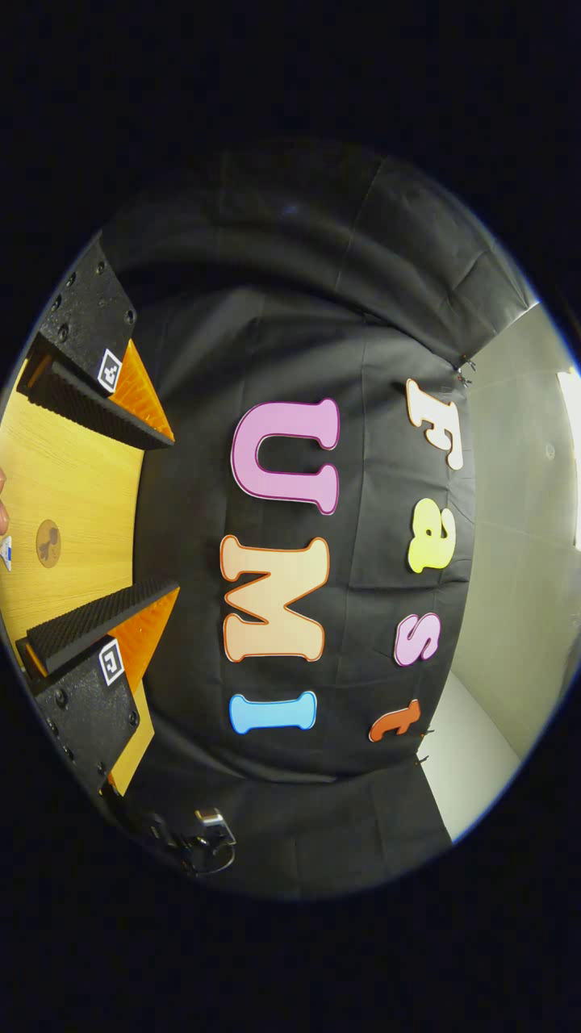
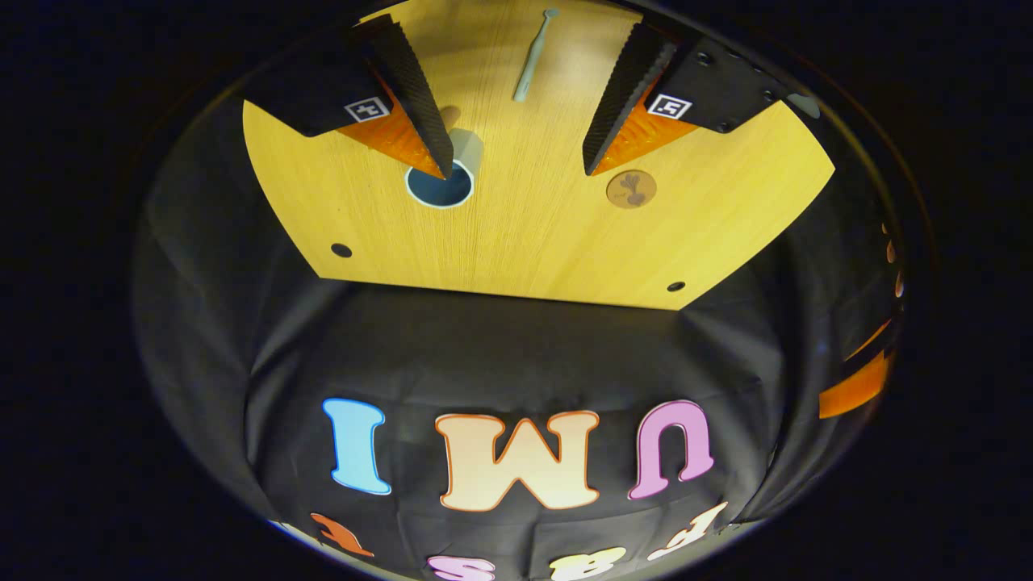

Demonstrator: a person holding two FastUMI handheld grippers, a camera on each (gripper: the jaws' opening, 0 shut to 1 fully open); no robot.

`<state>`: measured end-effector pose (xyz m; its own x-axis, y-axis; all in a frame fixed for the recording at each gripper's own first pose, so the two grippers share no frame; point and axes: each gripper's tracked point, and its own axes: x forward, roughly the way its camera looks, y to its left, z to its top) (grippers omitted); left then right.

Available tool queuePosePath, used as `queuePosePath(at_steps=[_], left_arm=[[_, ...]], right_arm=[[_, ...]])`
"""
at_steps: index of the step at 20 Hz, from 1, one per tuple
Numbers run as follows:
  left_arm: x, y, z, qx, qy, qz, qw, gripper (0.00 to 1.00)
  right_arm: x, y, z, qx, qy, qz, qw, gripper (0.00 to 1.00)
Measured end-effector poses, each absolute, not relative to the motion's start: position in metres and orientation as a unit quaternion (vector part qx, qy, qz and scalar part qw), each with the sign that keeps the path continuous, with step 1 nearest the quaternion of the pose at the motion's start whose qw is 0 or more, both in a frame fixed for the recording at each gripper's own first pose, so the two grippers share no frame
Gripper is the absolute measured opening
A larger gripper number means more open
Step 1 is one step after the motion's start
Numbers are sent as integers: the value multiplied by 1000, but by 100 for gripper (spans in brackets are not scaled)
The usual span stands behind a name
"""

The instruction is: Put the toothbrush and toothpaste on the desktop into the cup, then pick up the cup and place it on the coaster on the desktop.

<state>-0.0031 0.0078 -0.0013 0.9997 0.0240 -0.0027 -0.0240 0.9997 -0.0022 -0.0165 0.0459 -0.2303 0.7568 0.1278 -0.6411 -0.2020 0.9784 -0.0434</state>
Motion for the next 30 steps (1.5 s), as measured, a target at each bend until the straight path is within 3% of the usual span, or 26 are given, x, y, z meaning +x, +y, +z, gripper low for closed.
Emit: queuePosePath(at_steps=[6, 11, 20, 27, 30], left_arm=[[-5, 17, -9, -3, 15, 26, 1000, 94], [-7, 25, -13, 7, 20, 34, 999, 94], [-10, 41, -26, 10, 42, 52, 998, 94], [-13, 55, -38, 12, 59, 69, 996, 94], [-15, 60, -45, 12, 69, 73, 995, 94]], right_arm=[[-31, 44, -272, -59, 399, 92, 910, 99], [-49, 46, -321, -54, 486, 98, 867, 99], [-68, 37, -368, -80, 570, 95, 812, 100], [-88, 29, -393, -98, 634, 101, 760, 89], [-93, 31, -399, -97, 649, 102, 748, 90]])
